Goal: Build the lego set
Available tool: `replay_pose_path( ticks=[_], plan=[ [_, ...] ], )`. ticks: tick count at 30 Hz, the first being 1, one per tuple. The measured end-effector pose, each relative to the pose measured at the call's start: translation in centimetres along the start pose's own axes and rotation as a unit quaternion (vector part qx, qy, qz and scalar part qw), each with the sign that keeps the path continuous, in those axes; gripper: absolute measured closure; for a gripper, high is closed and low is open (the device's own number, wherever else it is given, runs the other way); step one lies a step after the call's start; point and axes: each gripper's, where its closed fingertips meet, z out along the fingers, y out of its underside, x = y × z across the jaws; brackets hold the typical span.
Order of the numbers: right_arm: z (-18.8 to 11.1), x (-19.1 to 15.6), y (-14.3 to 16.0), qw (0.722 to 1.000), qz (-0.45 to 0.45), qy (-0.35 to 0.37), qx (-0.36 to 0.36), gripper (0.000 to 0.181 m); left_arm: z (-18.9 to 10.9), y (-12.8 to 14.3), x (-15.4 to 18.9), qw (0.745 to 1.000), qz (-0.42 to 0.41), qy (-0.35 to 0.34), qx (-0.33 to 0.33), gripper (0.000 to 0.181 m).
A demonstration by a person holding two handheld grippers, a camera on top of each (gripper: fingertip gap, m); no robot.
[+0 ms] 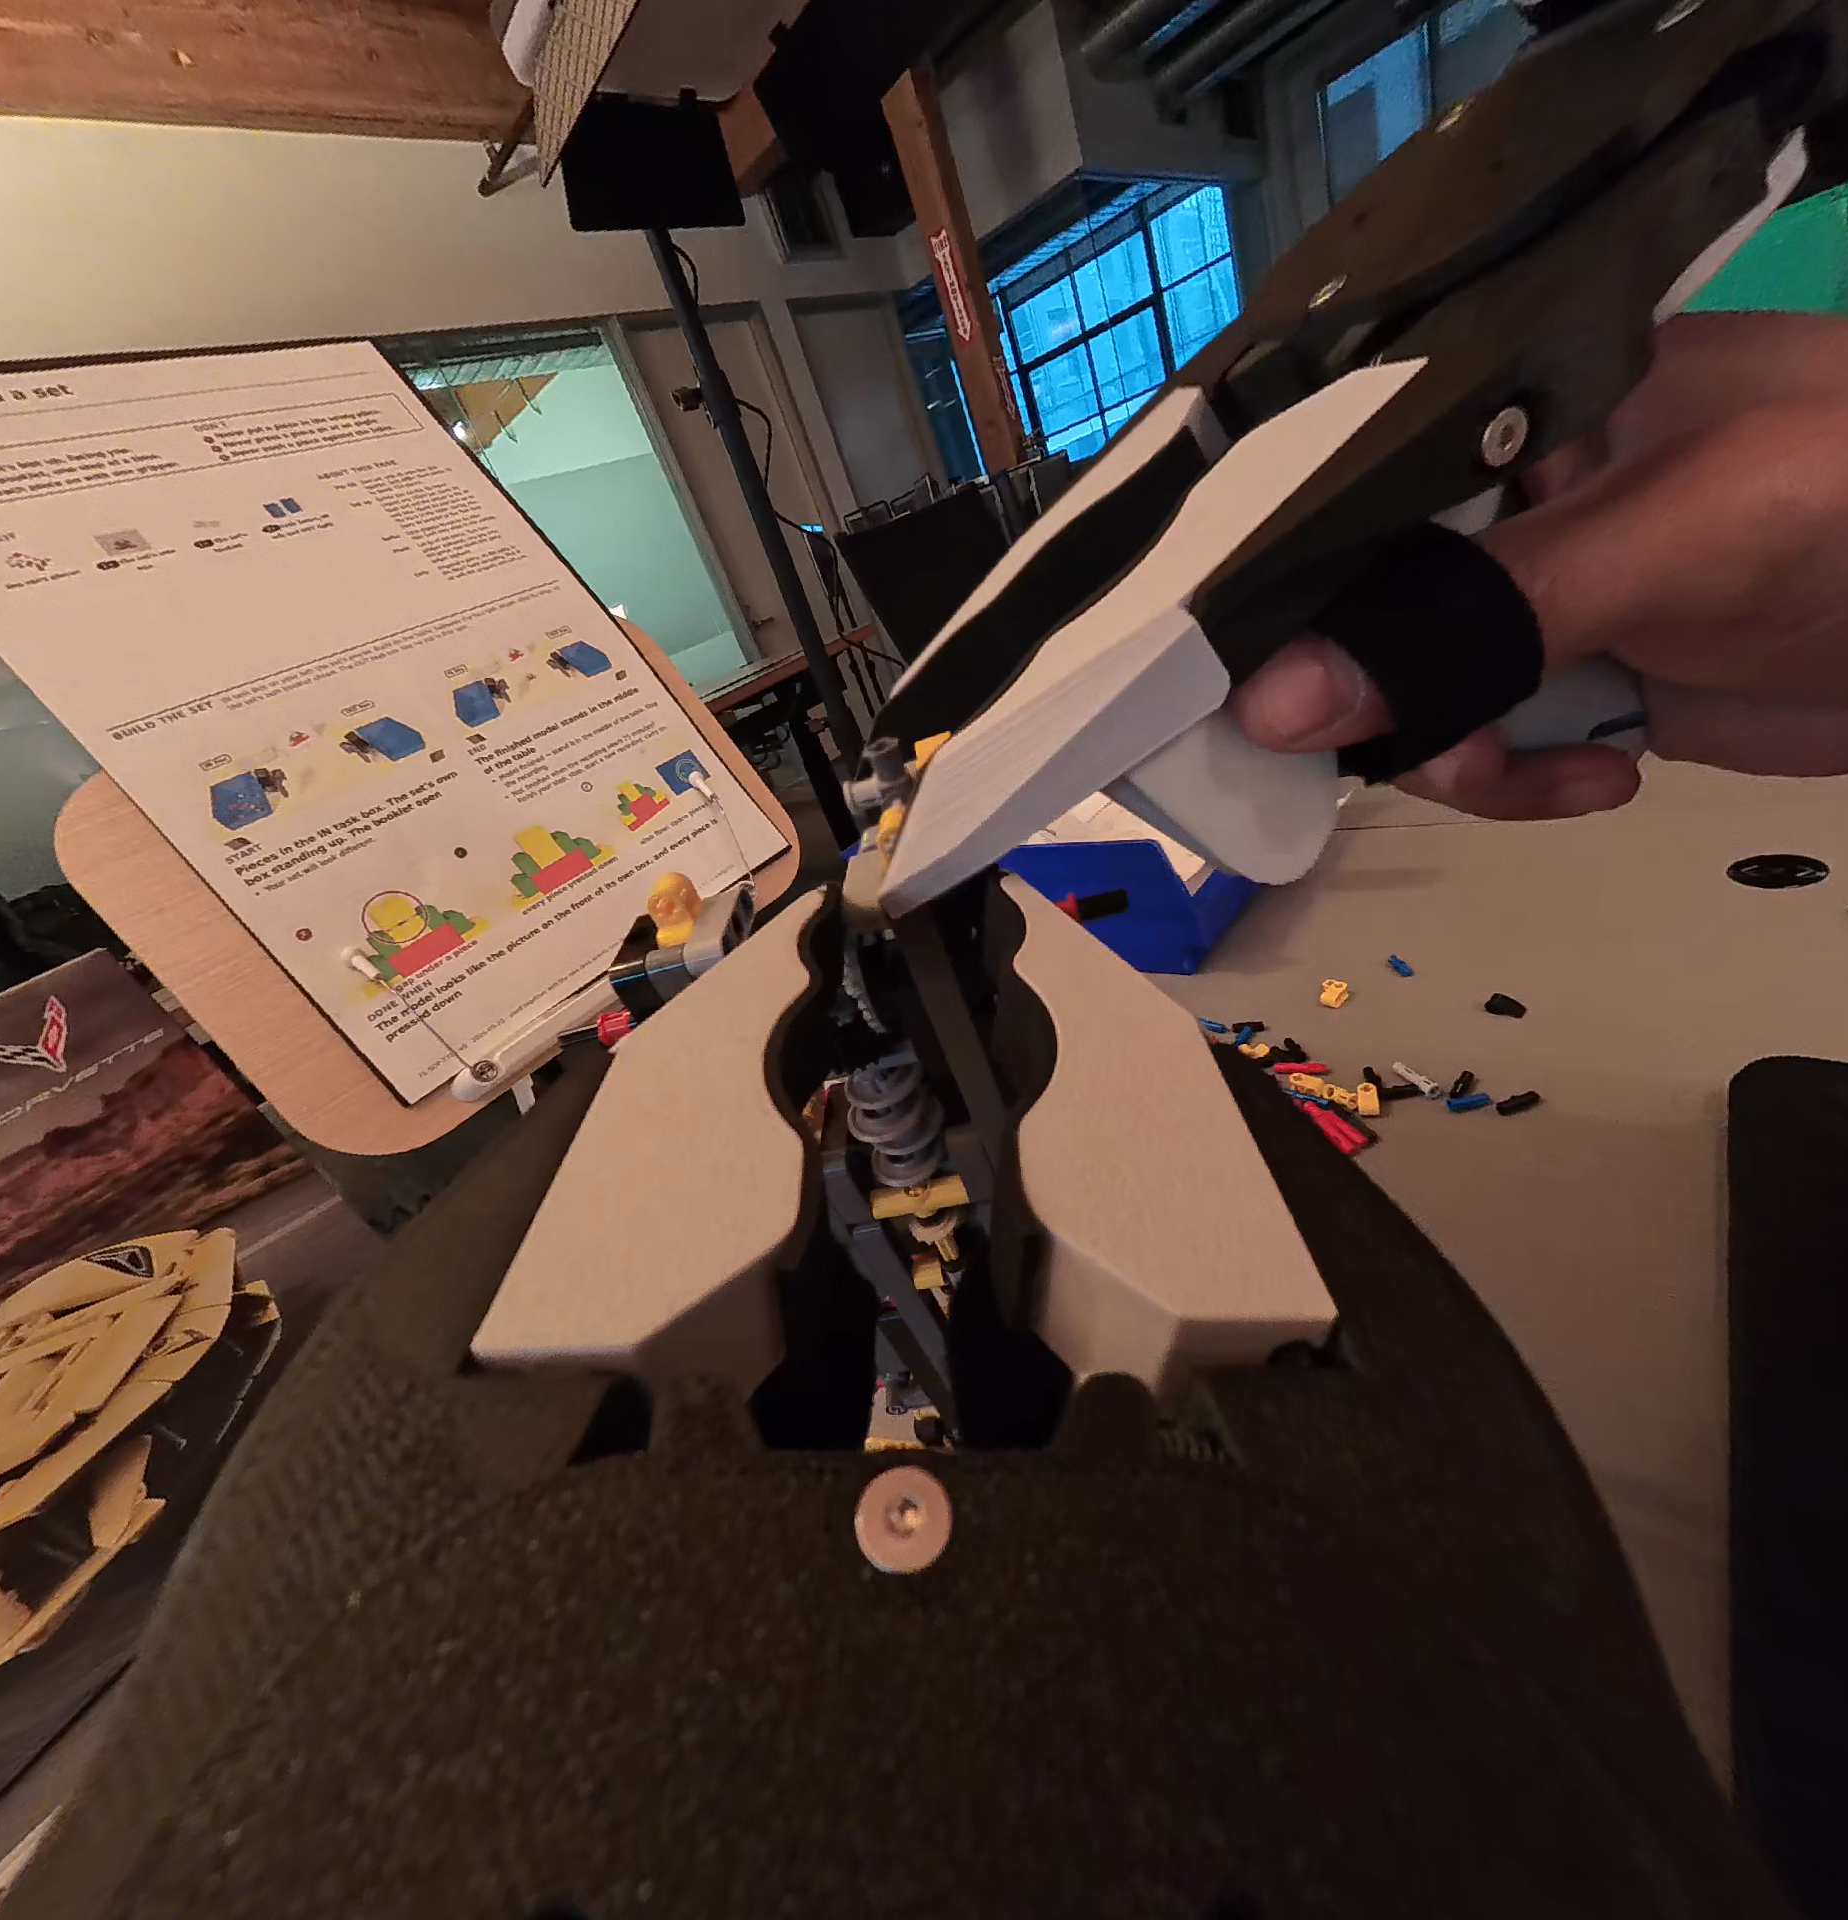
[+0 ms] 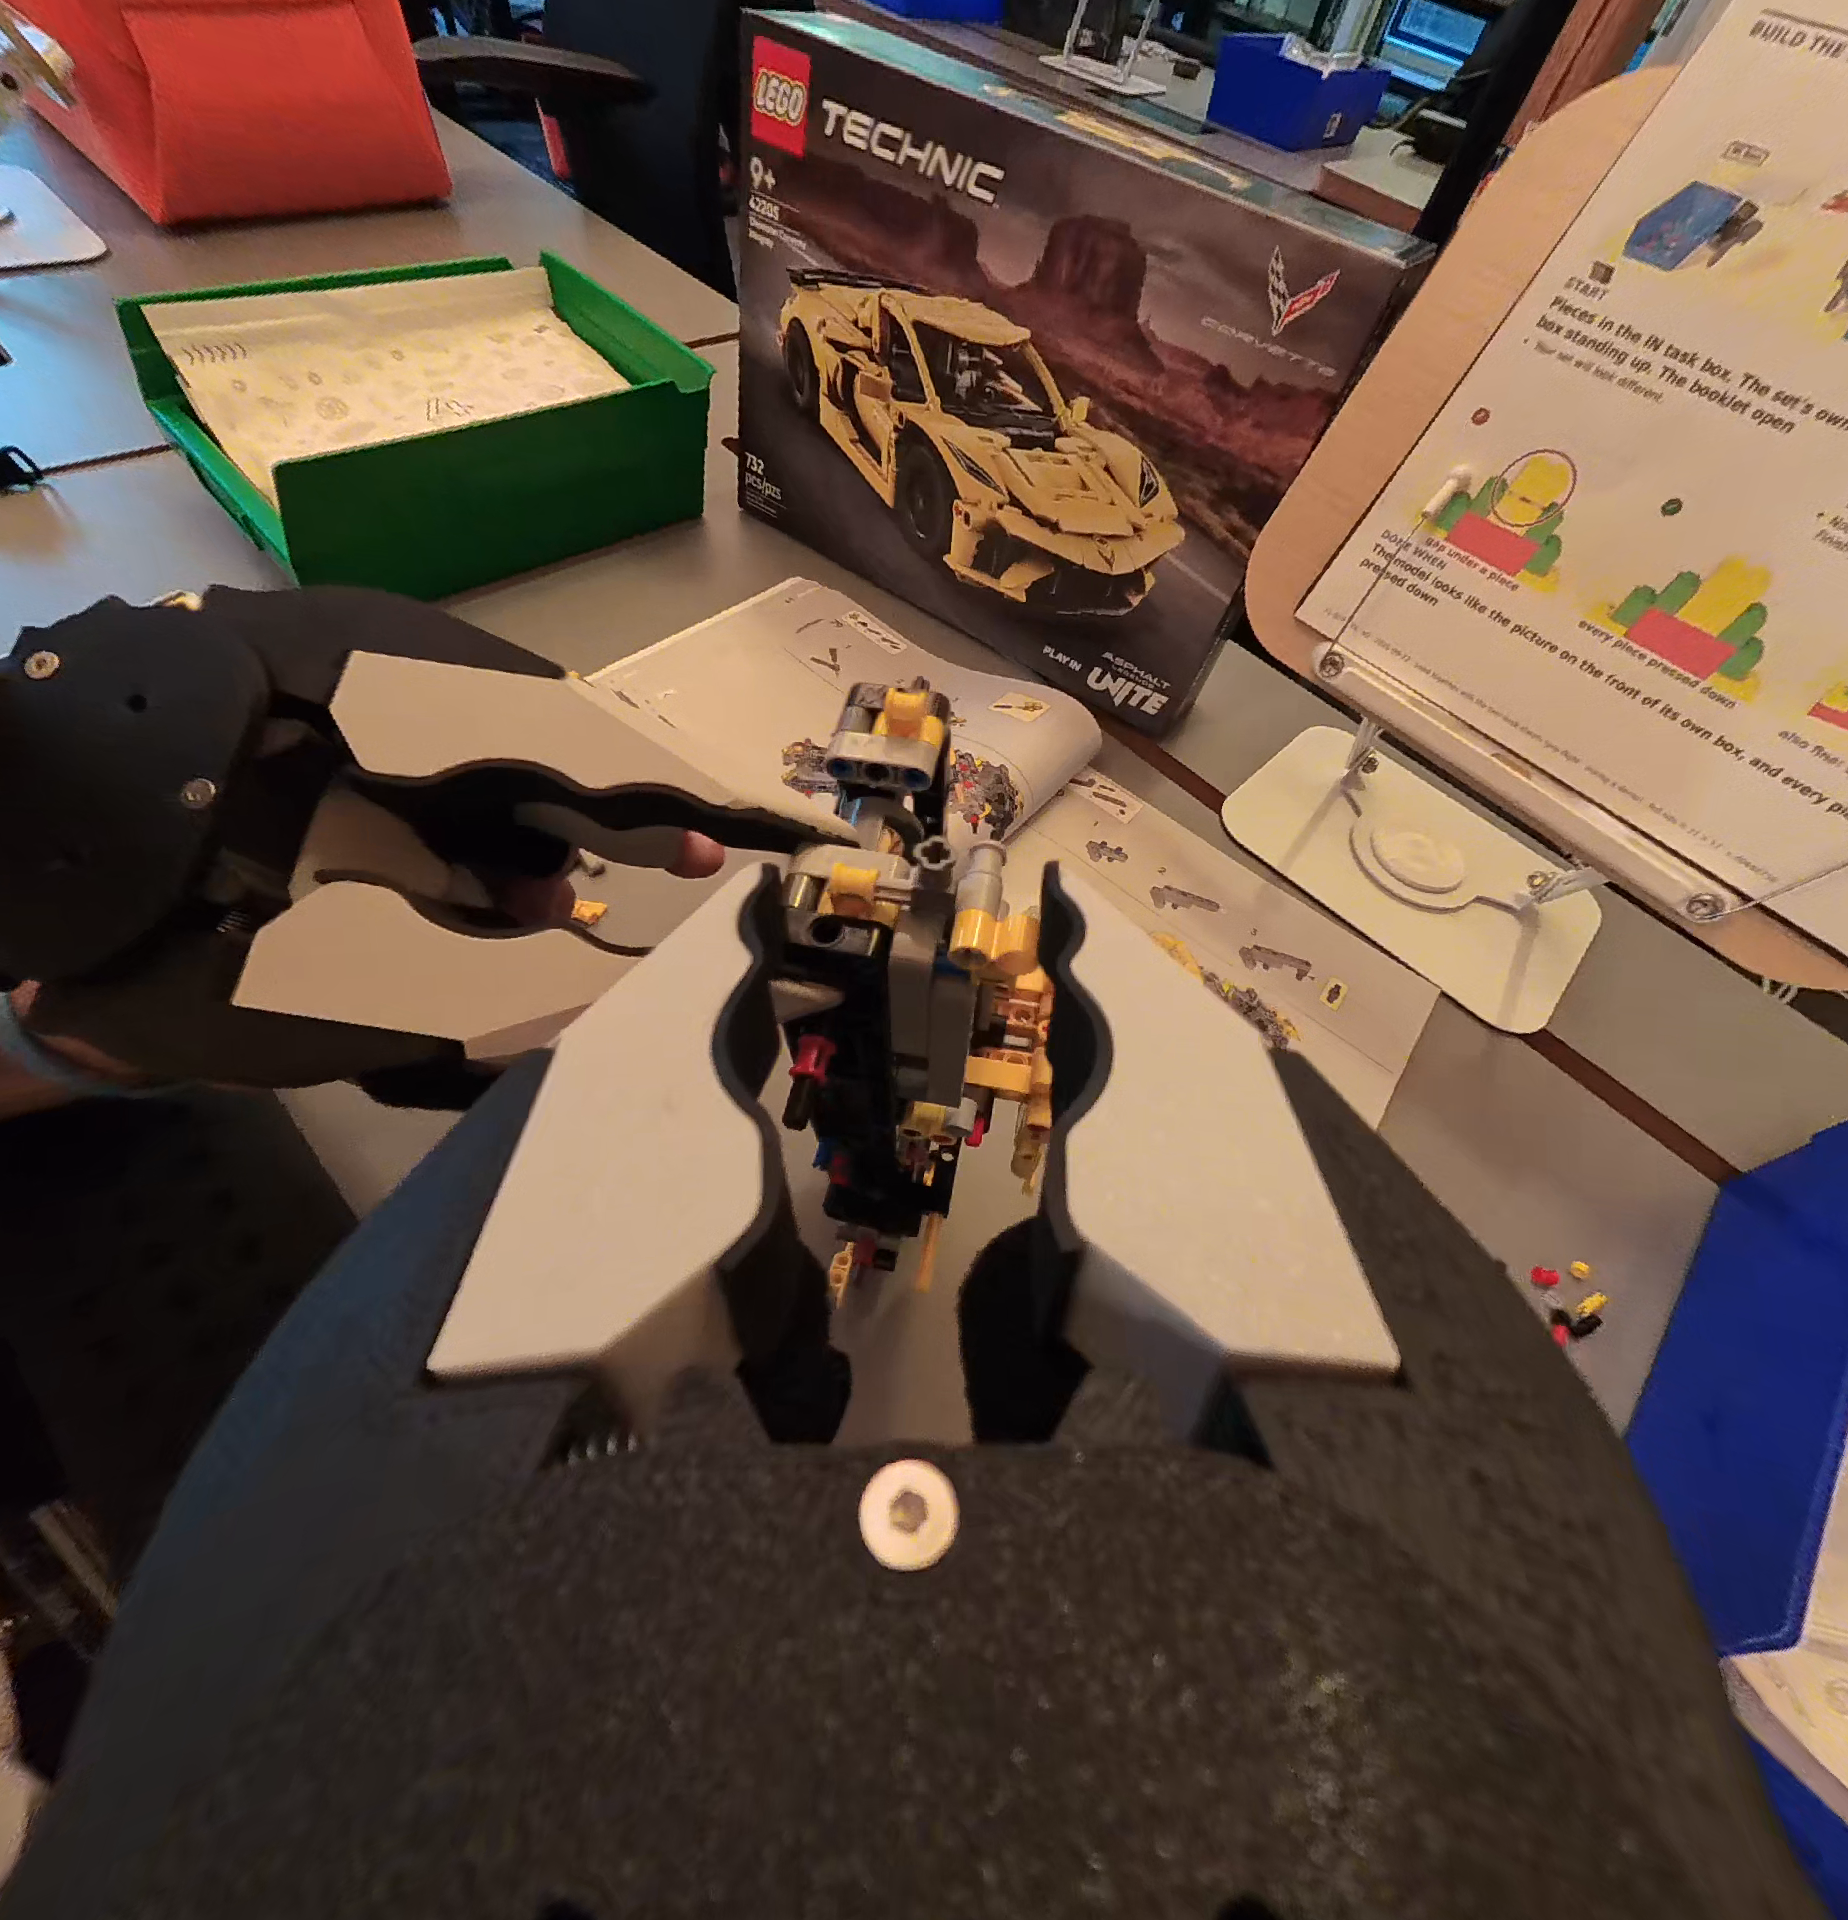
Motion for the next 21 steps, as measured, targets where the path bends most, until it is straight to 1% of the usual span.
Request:
replay_pose_path(
  ticks=[1,8,9,11,15,17,19,21],
  plan=[
    [-0.2,0.3,-0.3,1.0,0.001,0.011,0.011,0.144,0.0,-0.1,0.1,1.0,-0.002,0.002,0.001,0.155],
    [-0.1,0.3,-0.5,1.0,0.0,0.015,0.025,0.142,0.0,-0.1,-0.1,1.0,-0.013,0.009,0.003,0.155],
    [-0.1,0.3,-0.6,0.999,0.002,0.013,0.032,0.139,0.0,-0.1,-0.2,1.0,-0.01,0.008,0.004,0.155],
    [-0.4,0.1,-0.8,0.998,0.027,0.002,0.052,0.122,-0.1,-0.2,-0.2,1.0,-0.012,0.008,0.008,0.155],
    [-0.7,0.1,0.1,0.996,0.054,0.001,0.066,0.121,-0.2,-0.2,-0.2,1.0,-0.012,0.011,0.016,0.155],
    [-1.1,-0.4,-0.2,0.993,0.068,-0.027,0.095,0.134,-0.1,-0.2,-0.3,0.999,-0.022,0.015,0.018,0.155],
    [-1.6,-0.1,-0.2,0.988,0.084,-0.051,0.123,0.142,-0.2,-0.2,-0.6,0.999,-0.039,0.022,0.021,0.155],
    [-2.2,-0.1,-0.4,0.977,0.099,-0.112,0.154,0.15,-0.4,-0.2,-0.8,0.997,-0.059,0.044,0.029,0.155]
  ],
)
